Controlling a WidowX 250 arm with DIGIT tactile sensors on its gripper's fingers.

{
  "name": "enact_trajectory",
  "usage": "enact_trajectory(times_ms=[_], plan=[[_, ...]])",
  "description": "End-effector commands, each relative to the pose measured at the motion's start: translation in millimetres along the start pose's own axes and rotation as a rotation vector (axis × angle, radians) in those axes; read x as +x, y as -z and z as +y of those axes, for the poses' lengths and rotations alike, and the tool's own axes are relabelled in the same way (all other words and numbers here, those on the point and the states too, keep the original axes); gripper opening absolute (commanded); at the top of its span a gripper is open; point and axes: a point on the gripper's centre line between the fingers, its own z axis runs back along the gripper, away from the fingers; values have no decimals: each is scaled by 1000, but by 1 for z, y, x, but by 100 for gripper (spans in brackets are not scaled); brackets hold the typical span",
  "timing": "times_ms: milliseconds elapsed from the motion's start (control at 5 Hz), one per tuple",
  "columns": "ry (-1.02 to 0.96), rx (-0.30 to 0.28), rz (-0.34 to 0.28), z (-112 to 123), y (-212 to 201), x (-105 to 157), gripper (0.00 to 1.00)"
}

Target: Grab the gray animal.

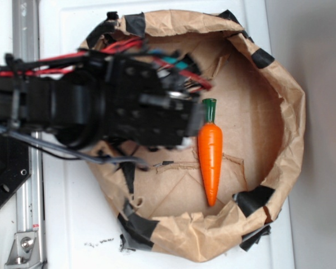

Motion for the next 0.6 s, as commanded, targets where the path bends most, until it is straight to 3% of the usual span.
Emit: enact_trajectory(times_ms=[0,200,400], plan=[[-198,9,6,16,-10,-26,0],[-289,48,45,20,-31,-17,0],[-326,39,2,8,-57,9,0]])
